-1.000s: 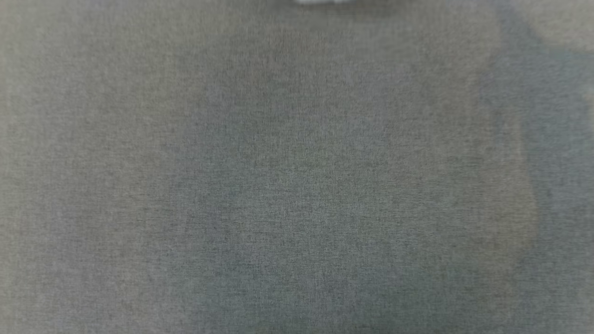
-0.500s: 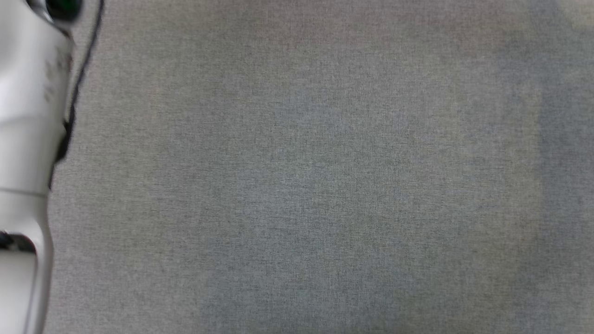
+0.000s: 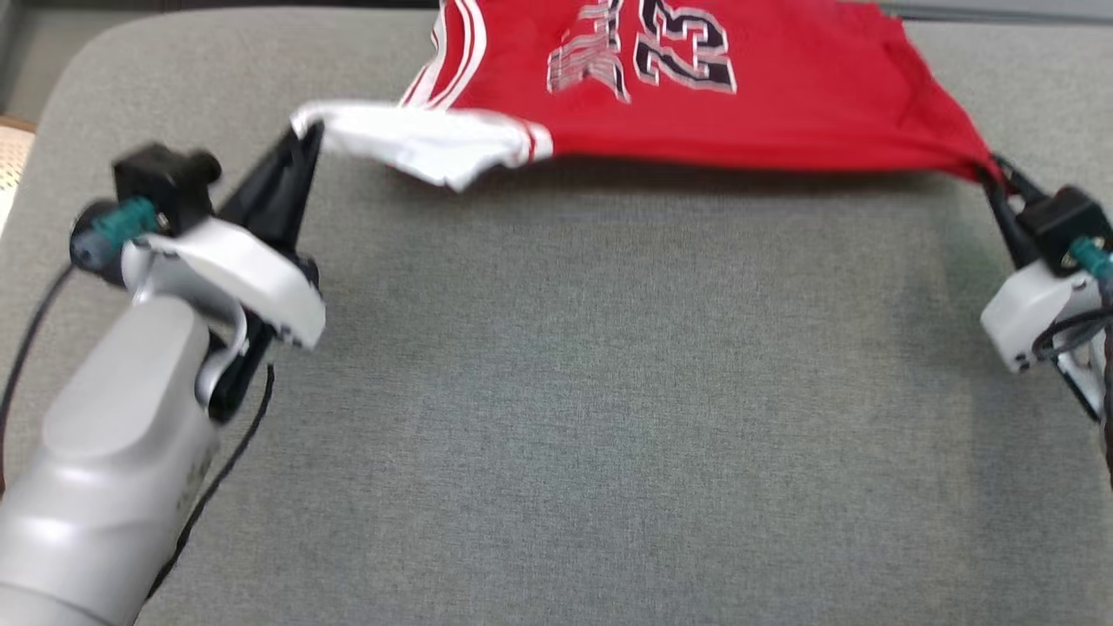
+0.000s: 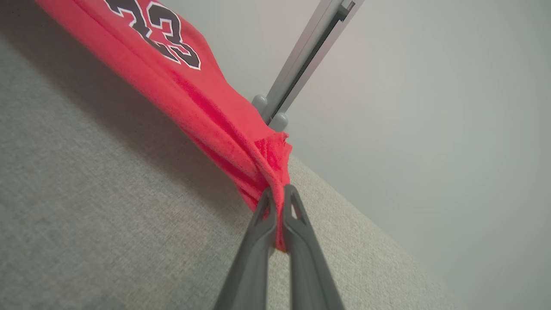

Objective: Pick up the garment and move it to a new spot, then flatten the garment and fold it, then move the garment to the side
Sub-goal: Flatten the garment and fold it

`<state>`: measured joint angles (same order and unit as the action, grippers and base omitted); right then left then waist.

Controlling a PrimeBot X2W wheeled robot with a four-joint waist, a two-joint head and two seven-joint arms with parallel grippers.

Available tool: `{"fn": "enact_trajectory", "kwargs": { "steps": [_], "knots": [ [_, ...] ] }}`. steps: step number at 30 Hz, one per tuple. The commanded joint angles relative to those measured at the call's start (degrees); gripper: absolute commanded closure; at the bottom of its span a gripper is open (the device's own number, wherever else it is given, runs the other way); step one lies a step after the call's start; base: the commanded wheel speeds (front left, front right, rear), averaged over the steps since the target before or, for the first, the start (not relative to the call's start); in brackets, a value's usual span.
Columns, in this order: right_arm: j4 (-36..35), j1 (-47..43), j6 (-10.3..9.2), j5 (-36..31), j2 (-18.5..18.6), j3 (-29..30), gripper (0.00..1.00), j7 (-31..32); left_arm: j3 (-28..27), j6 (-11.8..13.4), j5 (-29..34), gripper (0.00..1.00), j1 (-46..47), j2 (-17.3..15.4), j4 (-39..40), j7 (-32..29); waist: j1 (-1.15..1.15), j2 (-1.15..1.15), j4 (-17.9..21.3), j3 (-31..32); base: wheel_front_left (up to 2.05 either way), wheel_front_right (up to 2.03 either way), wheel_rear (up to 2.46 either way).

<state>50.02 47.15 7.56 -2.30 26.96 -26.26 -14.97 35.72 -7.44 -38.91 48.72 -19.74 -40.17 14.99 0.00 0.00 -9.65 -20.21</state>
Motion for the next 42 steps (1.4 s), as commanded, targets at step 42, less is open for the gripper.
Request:
{"fn": "enact_trajectory", "kwargs": {
  "steps": [42],
  "knots": [
    [-11.2, -20.5, -0.15, 48.3, 15.5, -35.9, 1.0, 15.7, 37.4, 0.0, -19.4, 1.0, -22.1, -19.2, 18.7, -10.6, 0.0, 0.0, 2.3, 22.0, 0.0, 0.0, 0.0]
  ]
}}
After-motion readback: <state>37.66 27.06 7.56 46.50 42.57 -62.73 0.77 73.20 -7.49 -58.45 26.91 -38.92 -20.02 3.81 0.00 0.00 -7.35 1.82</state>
